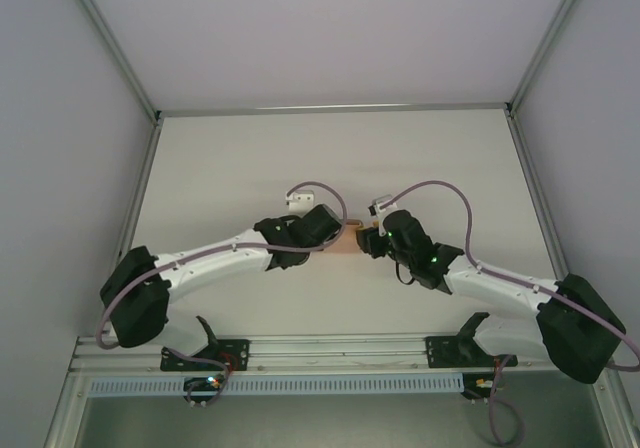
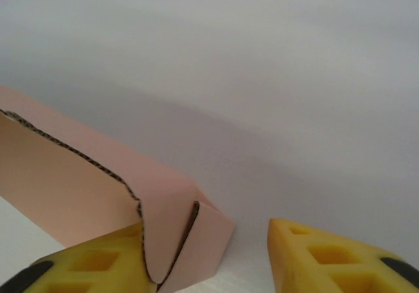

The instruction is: Assemble paper box

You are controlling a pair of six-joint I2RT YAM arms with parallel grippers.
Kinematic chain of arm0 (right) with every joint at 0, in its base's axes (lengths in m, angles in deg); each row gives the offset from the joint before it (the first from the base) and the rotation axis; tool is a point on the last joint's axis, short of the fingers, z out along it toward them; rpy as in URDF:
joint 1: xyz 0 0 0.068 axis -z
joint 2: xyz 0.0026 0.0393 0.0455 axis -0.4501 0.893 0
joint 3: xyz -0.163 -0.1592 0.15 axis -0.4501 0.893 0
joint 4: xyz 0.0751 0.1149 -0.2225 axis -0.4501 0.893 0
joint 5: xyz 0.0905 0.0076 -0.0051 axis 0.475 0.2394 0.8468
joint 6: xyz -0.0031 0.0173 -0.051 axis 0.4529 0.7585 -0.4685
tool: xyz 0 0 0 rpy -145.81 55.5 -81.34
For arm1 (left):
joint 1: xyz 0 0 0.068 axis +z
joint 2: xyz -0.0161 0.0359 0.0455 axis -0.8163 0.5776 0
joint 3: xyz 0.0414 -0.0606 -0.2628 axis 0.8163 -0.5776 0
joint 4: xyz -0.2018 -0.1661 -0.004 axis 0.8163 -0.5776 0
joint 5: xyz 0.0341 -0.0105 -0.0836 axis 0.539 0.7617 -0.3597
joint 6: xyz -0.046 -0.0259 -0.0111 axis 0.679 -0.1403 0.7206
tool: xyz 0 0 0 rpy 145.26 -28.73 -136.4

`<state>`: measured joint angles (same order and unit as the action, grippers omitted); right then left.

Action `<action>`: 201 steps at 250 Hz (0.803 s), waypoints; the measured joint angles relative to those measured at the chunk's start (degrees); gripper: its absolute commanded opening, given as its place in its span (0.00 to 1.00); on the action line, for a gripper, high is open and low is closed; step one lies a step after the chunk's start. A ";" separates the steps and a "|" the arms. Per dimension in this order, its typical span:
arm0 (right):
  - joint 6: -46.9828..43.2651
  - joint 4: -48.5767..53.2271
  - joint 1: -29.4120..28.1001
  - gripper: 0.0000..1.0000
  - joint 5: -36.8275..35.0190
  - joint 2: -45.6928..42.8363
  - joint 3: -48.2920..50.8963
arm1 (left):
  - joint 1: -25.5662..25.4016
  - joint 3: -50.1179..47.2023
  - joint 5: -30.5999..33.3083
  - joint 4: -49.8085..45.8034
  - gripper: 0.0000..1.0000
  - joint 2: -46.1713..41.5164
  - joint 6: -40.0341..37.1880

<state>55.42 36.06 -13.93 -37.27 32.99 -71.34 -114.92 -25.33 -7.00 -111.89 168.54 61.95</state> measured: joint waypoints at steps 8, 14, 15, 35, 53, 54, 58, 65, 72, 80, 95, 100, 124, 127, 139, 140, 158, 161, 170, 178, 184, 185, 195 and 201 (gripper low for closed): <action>-0.11 0.87 0.00 0.59 0.57 -0.17 -0.48 | 0.00 -0.39 0.00 0.15 0.00 -0.42 -0.02; 0.00 1.64 0.02 0.60 0.98 -0.26 -0.96 | 0.00 -0.66 0.02 0.22 0.00 -0.66 -0.07; -0.07 1.73 0.00 0.60 1.05 -0.28 -1.03 | 0.00 -0.70 0.02 0.26 0.00 -0.70 -0.07; -0.17 3.93 -0.09 0.70 2.95 -0.72 -2.86 | 0.02 -1.16 0.11 0.26 0.00 -1.14 -0.09; -0.28 4.98 -0.09 0.74 4.44 -1.70 -4.42 | 0.00 -1.16 0.15 0.31 0.00 -1.11 -0.22; -0.22 5.01 -0.09 0.74 4.50 -1.75 -4.50 | 0.00 -1.16 0.17 0.31 0.00 -1.11 -0.22; -0.46 5.14 -0.09 0.74 4.87 -2.05 -4.87 | 0.00 -1.16 0.17 0.28 0.00 -1.11 -0.22; -0.37 5.22 0.04 0.75 5.14 -2.54 -5.44 | 0.00 -1.14 0.17 0.31 0.00 -1.11 -0.28; -0.37 5.16 0.22 0.76 5.44 -3.04 -6.03 | -0.04 -1.14 0.17 0.28 0.00 -1.09 -0.37; -0.37 5.07 0.50 0.76 5.49 -3.48 -6.60 | -0.11 -1.09 0.20 0.28 0.00 -0.98 -0.48; -0.13 4.76 1.18 0.76 5.20 -3.78 -7.74 | -0.15 -0.79 0.24 0.26 0.00 -0.72 -0.87; 0.13 4.74 1.44 0.76 5.01 -3.74 -8.11 | -0.15 -0.66 0.24 0.26 0.00 -0.57 -0.94; 1.25 5.27 3.69 0.74 3.80 -1.49 -11.06 | -0.17 0.04 0.26 -0.24 0.00 -0.02 -1.51; 1.53 5.31 4.07 0.74 3.65 -0.92 -11.65 | -0.20 0.07 0.26 -0.24 0.00 0.00 -1.51; 2.05 5.86 5.16 0.72 3.32 1.46 -13.77 | -0.20 0.15 0.37 -0.37 0.00 0.07 -1.60; 2.16 5.99 5.31 0.71 3.28 1.81 -14.10 | -0.20 0.15 0.37 -0.37 0.00 0.07 -1.62; 3.30 7.02 6.58 0.68 3.17 5.38 -16.90 | -0.20 0.15 0.39 -0.44 0.00 0.09 -1.77; 3.52 7.30 6.78 0.67 3.13 6.03 -17.35 | -0.20 0.15 0.39 -0.44 0.00 0.09 -1.77; 3.96 8.15 7.32 0.66 2.99 7.48 -18.29 | -0.22 0.15 0.39 -0.48 0.00 0.07 -1.77; 4.59 9.01 7.74 0.66 2.99 8.46 -18.80 | -0.22 0.15 0.42 -0.50 0.00 0.07 -1.79; 4.85 9.44 8.02 0.65 2.99 8.98 -18.95 | -0.22 0.15 0.42 -0.50 0.00 0.07 -1.79; 4.92 9.46 8.04 0.65 3.02 9.05 -18.97 | -0.22 0.15 0.42 -0.50 0.00 0.07 -1.81; 5.27 10.40 8.44 0.65 3.06 9.77 -18.97 | -0.22 0.15 0.42 -0.50 0.00 0.07 -1.95; 5.40 10.88 8.61 0.65 3.19 10.01 -18.93 | -0.22 0.15 0.42 -0.50 0.00 0.07 -1.99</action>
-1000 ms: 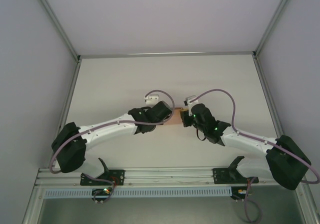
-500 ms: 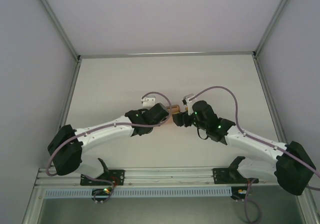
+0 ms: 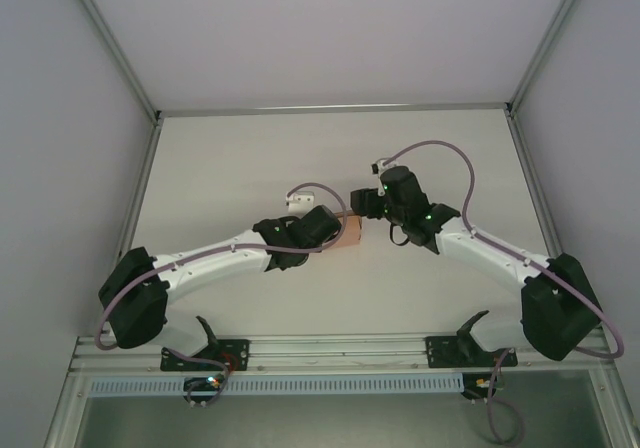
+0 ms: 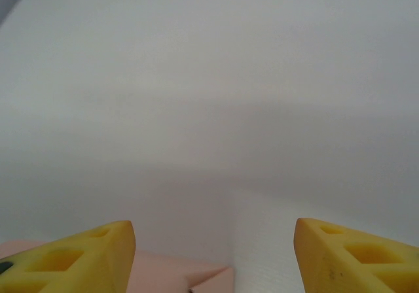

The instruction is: Assemble paper box

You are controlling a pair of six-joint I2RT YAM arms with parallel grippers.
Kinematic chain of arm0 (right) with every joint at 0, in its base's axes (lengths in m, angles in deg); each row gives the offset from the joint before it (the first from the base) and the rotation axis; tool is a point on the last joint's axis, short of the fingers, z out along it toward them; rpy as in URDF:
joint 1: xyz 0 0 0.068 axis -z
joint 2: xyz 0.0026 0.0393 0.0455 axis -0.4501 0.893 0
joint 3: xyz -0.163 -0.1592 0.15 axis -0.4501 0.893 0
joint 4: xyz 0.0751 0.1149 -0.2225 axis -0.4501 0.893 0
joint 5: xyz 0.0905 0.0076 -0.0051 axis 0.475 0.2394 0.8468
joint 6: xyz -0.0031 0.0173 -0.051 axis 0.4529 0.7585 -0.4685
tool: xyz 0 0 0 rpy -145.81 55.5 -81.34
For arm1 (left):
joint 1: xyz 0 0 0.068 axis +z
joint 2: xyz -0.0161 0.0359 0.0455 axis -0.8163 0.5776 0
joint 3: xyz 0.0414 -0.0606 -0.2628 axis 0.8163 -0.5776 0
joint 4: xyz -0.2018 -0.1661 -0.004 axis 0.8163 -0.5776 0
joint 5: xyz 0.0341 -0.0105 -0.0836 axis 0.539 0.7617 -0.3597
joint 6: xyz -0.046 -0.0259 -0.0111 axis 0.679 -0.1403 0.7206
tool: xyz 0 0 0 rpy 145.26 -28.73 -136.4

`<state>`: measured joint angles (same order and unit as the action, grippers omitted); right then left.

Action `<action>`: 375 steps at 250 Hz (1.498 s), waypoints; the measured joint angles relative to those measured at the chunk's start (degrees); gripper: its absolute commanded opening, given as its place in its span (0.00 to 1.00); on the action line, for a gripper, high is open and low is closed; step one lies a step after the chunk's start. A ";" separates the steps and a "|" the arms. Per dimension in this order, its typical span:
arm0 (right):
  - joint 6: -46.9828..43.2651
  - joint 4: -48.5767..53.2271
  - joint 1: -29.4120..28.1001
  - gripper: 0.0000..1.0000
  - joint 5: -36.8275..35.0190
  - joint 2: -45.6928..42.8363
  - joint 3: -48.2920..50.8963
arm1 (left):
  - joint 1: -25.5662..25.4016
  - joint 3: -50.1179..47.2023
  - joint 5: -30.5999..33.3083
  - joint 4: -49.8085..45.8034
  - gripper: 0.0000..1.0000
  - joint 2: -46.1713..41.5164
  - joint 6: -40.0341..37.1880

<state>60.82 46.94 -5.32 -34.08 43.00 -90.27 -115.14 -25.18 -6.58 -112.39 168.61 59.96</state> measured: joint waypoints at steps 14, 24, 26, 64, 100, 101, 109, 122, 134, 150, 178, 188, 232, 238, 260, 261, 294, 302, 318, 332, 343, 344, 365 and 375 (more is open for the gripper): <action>0.28 0.87 0.33 0.65 0.72 0.28 0.35 | 0.00 0.00 0.00 0.00 0.00 0.00 -0.17; 0.48 1.27 0.39 0.64 1.57 0.28 0.59 | 0.00 0.00 0.00 0.02 0.00 -0.02 -0.31; 0.52 1.29 0.42 0.64 1.68 0.28 0.66 | 0.00 0.00 0.00 0.02 0.00 -0.02 -0.39; 1.14 1.57 0.42 0.58 4.00 0.85 0.83 | -0.02 -0.02 0.00 0.13 0.00 -0.02 -0.59; 2.29 1.60 0.42 0.49 5.16 0.87 0.87 | -0.04 -0.46 -0.04 0.63 0.00 -0.35 -0.61; 2.32 1.60 0.42 0.48 5.20 0.87 0.87 | -0.04 -0.50 -0.04 0.59 0.00 -0.39 -0.61; 2.71 1.60 0.42 0.46 5.44 0.87 0.96 | -0.09 -0.68 -0.02 0.85 0.00 -0.52 -0.61; 3.10 1.57 0.42 0.44 6.12 0.85 1.27 | -0.15 -0.98 -0.02 1.14 0.00 -0.74 -0.61; 3.98 1.29 0.42 0.44 6.80 0.74 1.92 | -0.26 -1.25 -0.02 1.29 0.00 -0.94 -0.63; 4.59 1.14 0.39 0.43 8.02 0.48 3.26 | -0.31 -1.51 -0.09 1.36 0.00 -1.22 -0.66; 5.57 0.39 0.31 0.40 9.31 0.11 5.11 | -0.35 -2.27 -0.35 2.32 0.01 -1.70 -1.14; 5.62 0.04 0.31 0.40 9.35 0.00 5.42 | -0.35 -2.69 -0.52 2.86 0.01 -2.05 -1.44; 5.62 -1.38 0.31 0.40 9.33 -0.24 6.51 | -0.35 -4.09 -1.60 4.26 0.16 -3.34 -2.60; 5.62 -1.49 0.31 0.40 9.33 -0.11 6.56 | -0.35 -4.28 -2.19 4.07 0.17 -3.50 -2.80; 5.62 -1.53 0.31 0.40 9.33 0.72 6.56 | -0.46 -4.83 -3.10 3.80 0.23 -3.69 -3.10; 5.64 -1.55 0.31 0.40 9.33 0.76 6.56 | -0.44 -4.83 -3.13 3.78 0.24 -3.74 -3.17; 5.73 -1.68 0.31 0.40 9.31 0.87 6.56 | -0.35 -4.83 -5.29 2.27 0.35 -5.44 -4.00; 5.79 -1.66 0.28 0.40 9.31 0.87 6.56 | -0.35 -4.83 -5.95 2.08 0.37 -5.92 -4.13; 5.81 -1.66 0.24 0.40 9.31 0.87 6.56 | -0.17 -4.83 -6.99 1.77 0.48 -7.15 -4.31; 5.84 -1.68 0.15 0.40 9.29 0.87 6.56 | 0.26 -4.83 -8.17 1.68 0.53 -8.68 -4.72; 5.84 -1.68 0.15 0.40 9.29 0.90 6.56 | 0.87 -4.83 -9.07 1.92 0.56 -9.97 -4.46; 5.84 -1.68 0.15 0.40 9.29 0.90 6.56 | 0.94 -4.83 -9.16 1.92 0.57 -10.08 -4.46; 5.84 -1.70 0.13 0.40 9.29 1.01 6.56 | 2.69 -5.14 -11.02 2.86 0.80 -12.94 -4.52; 5.86 -1.70 0.04 0.40 9.27 1.07 6.56 | 3.93 -5.62 -12.00 3.78 0.81 -14.38 -3.98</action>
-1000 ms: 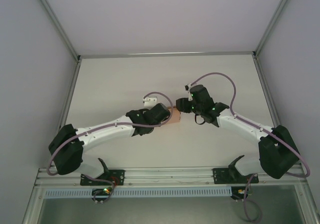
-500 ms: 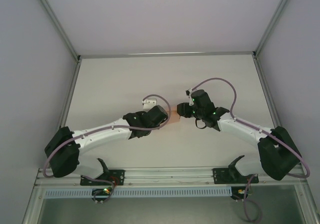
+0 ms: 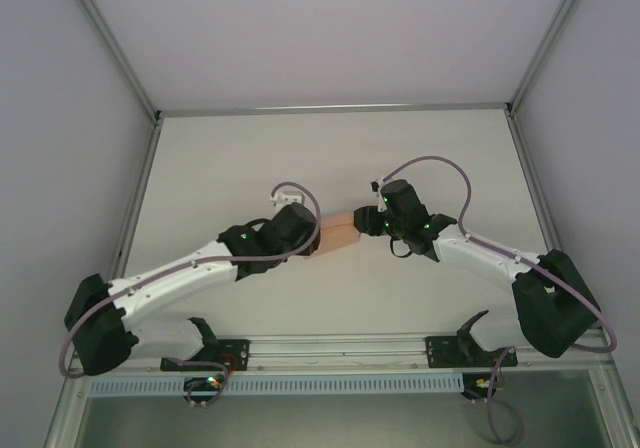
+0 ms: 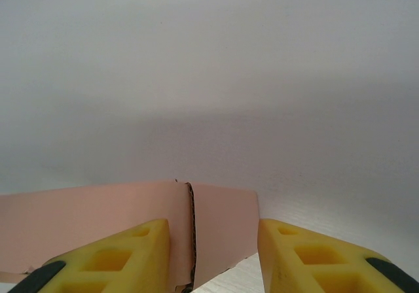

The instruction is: Assemble paper box

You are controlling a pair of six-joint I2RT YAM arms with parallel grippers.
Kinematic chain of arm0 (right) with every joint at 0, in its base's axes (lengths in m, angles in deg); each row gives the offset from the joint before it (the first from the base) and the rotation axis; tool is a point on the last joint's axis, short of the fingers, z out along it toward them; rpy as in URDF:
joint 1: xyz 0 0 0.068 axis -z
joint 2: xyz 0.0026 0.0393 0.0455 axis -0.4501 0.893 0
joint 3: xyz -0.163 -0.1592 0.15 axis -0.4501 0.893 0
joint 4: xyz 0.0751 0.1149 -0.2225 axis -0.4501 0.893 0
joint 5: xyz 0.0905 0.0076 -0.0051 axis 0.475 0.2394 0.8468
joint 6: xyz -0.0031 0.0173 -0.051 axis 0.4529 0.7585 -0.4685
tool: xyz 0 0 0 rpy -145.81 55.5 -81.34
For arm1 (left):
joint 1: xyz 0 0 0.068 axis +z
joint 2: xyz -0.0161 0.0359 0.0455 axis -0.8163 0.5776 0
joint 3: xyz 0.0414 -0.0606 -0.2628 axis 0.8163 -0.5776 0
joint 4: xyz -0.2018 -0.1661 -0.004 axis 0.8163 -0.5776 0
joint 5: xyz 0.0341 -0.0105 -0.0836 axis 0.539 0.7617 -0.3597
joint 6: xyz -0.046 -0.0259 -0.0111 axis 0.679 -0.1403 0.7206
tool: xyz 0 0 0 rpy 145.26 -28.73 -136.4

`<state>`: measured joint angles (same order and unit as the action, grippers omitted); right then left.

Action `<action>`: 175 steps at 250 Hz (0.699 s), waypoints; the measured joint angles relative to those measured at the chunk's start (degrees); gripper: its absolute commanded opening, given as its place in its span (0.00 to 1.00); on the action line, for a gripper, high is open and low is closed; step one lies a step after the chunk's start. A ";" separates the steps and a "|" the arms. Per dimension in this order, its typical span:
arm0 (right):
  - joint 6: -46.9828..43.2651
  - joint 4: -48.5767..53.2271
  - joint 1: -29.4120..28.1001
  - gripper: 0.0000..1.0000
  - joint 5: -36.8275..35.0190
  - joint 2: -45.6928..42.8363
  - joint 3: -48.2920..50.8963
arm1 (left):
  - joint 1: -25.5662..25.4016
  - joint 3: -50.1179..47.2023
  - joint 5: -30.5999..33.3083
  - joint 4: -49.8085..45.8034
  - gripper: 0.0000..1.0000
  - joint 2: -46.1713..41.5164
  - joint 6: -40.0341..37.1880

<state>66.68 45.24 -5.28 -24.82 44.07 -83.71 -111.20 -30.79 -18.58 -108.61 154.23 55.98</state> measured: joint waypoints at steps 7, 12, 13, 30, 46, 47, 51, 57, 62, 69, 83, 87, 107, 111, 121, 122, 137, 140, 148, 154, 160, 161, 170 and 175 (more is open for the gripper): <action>-0.02 -0.02 -0.07 0.40 0.00 0.04 0.00 | 1.09 -0.57 -0.70 0.76 0.83 -1.07 0.46; -0.02 -0.02 -0.07 0.40 0.00 0.07 0.00 | 1.86 -0.98 -1.40 1.25 0.84 -1.68 0.74; -0.02 -0.02 -0.07 0.40 -0.02 0.07 0.00 | 2.19 -1.18 -1.60 1.42 0.84 -1.95 0.90; -0.02 -0.02 -0.07 0.40 -0.02 0.09 0.00 | 5.68 -3.61 -4.09 3.93 0.84 -3.93 2.10; -0.02 -0.02 -0.07 0.40 -0.02 0.09 0.00 | 8.79 -6.19 -6.45 6.43 0.84 -4.68 3.04; -0.02 -0.02 -0.07 0.40 -0.02 0.09 0.00 | 8.94 -6.32 -6.60 6.56 0.84 -4.68 3.06; -0.02 -0.02 -0.07 0.40 -0.02 0.09 0.00 | 9.64 -6.97 -7.28 7.23 0.84 -4.68 3.30; -0.02 -0.02 -0.07 0.40 -0.02 0.09 0.00 | 10.38 -7.85 -8.20 8.07 0.84 -4.59 3.54; -0.02 -0.02 -0.09 0.40 -0.02 0.09 0.00 | 10.78 -8.41 -8.81 8.59 0.84 -4.48 3.65; -0.02 -0.02 -0.09 0.40 0.00 0.09 0.00 | 11.26 -9.20 -9.73 9.38 0.84 -4.26 3.87; -0.02 -0.02 -0.09 0.40 -0.02 0.11 0.00 | 11.65 -10.23 -11.61 10.64 0.84 -3.56 4.24; 0.00 -0.04 -0.09 0.40 -0.02 0.13 0.00 | 11.78 -10.45 -12.15 11.04 0.83 -3.32 4.28; 0.00 -0.13 -0.11 0.40 -0.02 0.24 0.00 | 12.26 -11.34 -14.71 13.31 0.78 -1.77 4.87; 0.00 -0.13 -0.11 0.40 -0.02 0.28 0.00 | 12.37 -11.58 -15.28 13.86 0.77 -1.51 4.92; 0.00 -0.17 -0.11 0.40 -0.02 0.39 0.00 | 12.61 -12.09 -16.33 15.19 0.73 -1.11 5.27; 0.00 -0.17 -0.11 0.40 -0.02 0.42 0.00 | 12.66 -12.13 -16.41 15.32 0.73 -1.09 5.31; 0.00 -0.22 -0.11 0.40 -0.04 0.52 0.00 | 13.07 -13.03 -17.75 17.11 0.68 -1.05 6.12; 0.00 -0.22 -0.11 0.40 -0.04 0.55 0.00 | 13.09 -13.22 -17.92 17.40 0.68 -1.05 6.32; 0.00 -0.22 -0.11 0.40 -0.07 0.55 0.00 | 13.09 -13.84 -18.29 18.40 0.65 -1.16 6.78; 0.00 -0.22 -0.11 0.40 -0.11 0.55 0.00 | 13.09 -14.43 -18.49 19.28 0.61 -1.40 7.19; 0.00 -0.22 -0.11 0.40 -0.13 0.55 0.00 | 13.16 -15.17 -18.71 20.28 0.60 -1.73 7.91; 0.00 -0.22 -0.11 0.40 -0.13 0.55 0.00 | 13.16 -15.30 -18.75 20.46 0.60 -1.77 7.87; 0.00 -0.22 -0.13 0.40 -0.13 0.55 0.00 | 13.20 -16.55 -19.19 22.12 0.58 -2.38 8.52; 0.00 -0.22 -0.17 0.40 -0.13 0.57 0.00 | 13.22 -17.35 -19.43 23.12 0.56 -2.78 9.16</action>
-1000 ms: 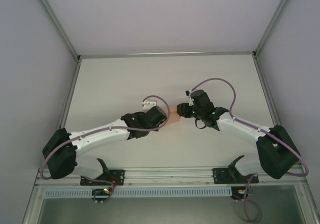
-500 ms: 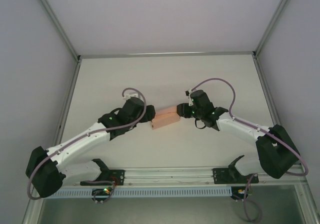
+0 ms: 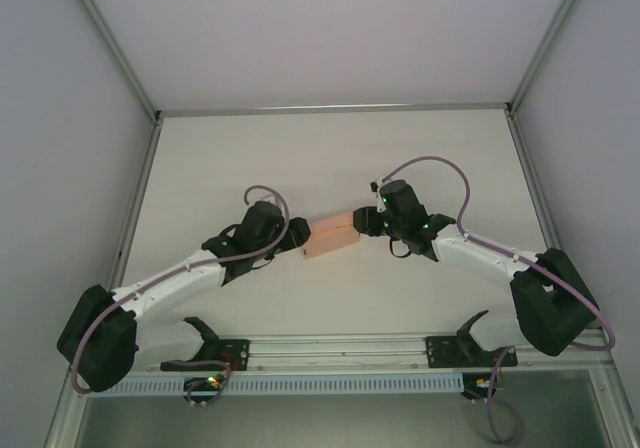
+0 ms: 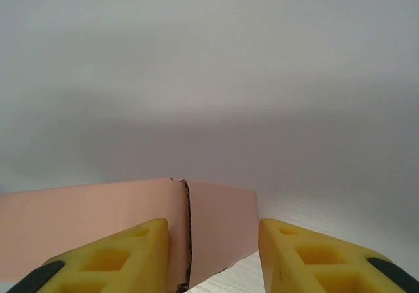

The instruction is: Assemble paper box

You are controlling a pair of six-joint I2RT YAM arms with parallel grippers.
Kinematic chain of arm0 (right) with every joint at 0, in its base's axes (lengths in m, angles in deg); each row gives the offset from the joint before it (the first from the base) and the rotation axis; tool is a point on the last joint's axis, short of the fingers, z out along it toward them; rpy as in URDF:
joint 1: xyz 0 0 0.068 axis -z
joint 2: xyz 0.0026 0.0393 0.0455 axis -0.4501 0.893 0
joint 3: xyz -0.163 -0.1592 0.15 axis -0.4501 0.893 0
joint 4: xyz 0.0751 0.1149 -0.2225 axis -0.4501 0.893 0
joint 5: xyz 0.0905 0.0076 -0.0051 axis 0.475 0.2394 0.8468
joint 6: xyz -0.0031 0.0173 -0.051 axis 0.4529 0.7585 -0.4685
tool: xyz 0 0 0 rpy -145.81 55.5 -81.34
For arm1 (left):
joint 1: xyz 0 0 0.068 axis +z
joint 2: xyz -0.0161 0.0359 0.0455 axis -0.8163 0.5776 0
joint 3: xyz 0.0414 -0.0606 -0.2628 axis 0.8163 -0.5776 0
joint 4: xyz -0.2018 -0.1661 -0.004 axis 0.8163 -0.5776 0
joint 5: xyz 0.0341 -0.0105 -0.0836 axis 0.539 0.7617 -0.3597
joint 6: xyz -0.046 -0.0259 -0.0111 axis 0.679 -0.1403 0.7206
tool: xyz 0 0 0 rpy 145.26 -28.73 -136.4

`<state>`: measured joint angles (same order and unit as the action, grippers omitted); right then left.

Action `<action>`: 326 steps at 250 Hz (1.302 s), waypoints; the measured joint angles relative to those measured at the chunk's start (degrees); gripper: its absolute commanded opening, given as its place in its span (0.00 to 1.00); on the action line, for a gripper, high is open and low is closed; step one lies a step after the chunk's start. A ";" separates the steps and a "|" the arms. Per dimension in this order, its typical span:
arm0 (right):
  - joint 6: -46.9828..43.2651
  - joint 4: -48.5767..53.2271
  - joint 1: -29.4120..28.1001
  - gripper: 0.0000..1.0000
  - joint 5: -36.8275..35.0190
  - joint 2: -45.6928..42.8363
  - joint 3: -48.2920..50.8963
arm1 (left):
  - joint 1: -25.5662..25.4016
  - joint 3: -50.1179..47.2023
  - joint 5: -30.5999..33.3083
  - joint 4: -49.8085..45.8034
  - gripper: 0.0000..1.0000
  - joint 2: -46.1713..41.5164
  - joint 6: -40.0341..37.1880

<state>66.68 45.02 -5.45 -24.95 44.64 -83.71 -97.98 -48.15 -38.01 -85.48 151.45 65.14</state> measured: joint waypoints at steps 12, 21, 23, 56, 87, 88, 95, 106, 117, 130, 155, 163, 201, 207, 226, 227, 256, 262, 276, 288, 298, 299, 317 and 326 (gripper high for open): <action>-0.02 -0.09 -0.07 0.40 0.02 0.09 0.02 | 0.22 -1.97 -0.72 2.62 0.54 -0.83 0.66; -0.07 -0.50 -0.11 0.39 0.13 0.24 0.13 | 0.26 -3.45 -1.27 4.76 0.52 -1.33 1.31; -0.09 -0.61 -0.11 0.39 0.13 0.26 0.15 | 0.26 -3.72 -1.29 5.16 0.51 -1.44 1.42; -1.81 -5.62 0.00 0.39 1.49 0.63 2.29 | 0.28 -7.93 -2.80 12.92 0.34 -1.68 2.43; -4.07 -9.73 0.35 0.38 1.97 0.70 4.11 | 0.44 -8.90 -3.80 17.97 0.14 0.48 2.45; -4.15 -9.81 0.37 0.38 1.97 0.70 4.15 | 0.44 -8.90 -3.78 18.12 0.14 0.55 2.43; -4.72 -10.75 0.57 0.38 2.12 0.74 4.55 | 0.42 -8.92 -3.58 18.99 0.12 1.11 2.56; -5.40 -12.17 0.92 0.38 2.36 0.83 5.20 | 0.20 -9.03 -3.15 20.57 0.12 1.90 2.38; -6.08 -13.88 1.22 0.37 2.64 1.01 5.90 | -0.22 -9.40 -2.36 22.23 0.10 2.58 2.10; -6.91 -16.24 1.55 0.37 3.02 1.25 6.82 | -1.11 -10.12 -0.70 24.37 0.10 3.06 1.57; -8.68 -20.46 2.01 0.36 3.45 1.81 8.35 | -2.82 -11.13 2.64 27.76 0.05 4.20 0.48; -9.35 -21.16 2.14 0.34 3.37 2.03 8.44 | -3.19 -11.10 3.45 28.63 0.03 4.83 0.15; -11.54 -25.24 2.60 0.25 2.38 2.34 9.94 | -5.64 -9.70 8.44 31.54 0.00 8.68 -0.92; -11.67 -25.88 2.67 0.24 2.27 2.34 10.23 | -6.05 -9.57 9.22 31.89 0.00 9.09 -1.09; -12.57 -28.09 2.73 0.21 1.60 2.36 11.21 | -7.45 -9.40 12.07 33.70 0.00 10.75 -1.27; -12.59 -28.22 2.73 0.21 1.60 2.36 11.26 | -7.50 -9.40 12.17 33.88 0.00 10.86 -1.27; -13.00 -30.53 2.80 0.19 0.66 2.60 12.09 | -8.41 -10.16 14.38 39.30 0.00 13.51 -1.51; -13.14 -30.71 2.82 0.19 0.42 2.69 12.11 | -8.52 -10.19 14.73 40.11 0.00 13.99 -1.60; -13.44 -31.12 2.84 0.18 -0.04 2.86 12.15 | -8.76 -10.19 15.30 41.44 0.00 14.71 -1.97; -13.64 -31.30 2.86 0.17 -0.09 2.86 12.20 | -8.92 -10.19 15.58 41.77 0.00 14.82 -2.21; -13.70 -31.34 2.86 0.17 -0.11 2.86 12.24 | -9.09 -10.19 15.80 41.75 0.00 14.73 -2.60; -13.70 -31.34 2.86 0.17 -0.09 2.86 12.24 | -9.11 -10.19 15.82 41.72 0.00 14.73 -2.64; -13.84 -31.34 2.86 0.18 -0.09 2.86 12.24 | -9.60 -10.08 16.26 40.37 0.02 13.84 -3.06; -13.86 -31.34 2.86 0.21 -0.09 2.86 12.24 | -9.92 -9.84 16.33 38.95 0.20 13.00 -3.28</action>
<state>52.82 13.68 -2.59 -25.03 47.51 -71.47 -107.90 -57.98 -21.69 -46.53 164.45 61.86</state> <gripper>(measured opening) 0.177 0.110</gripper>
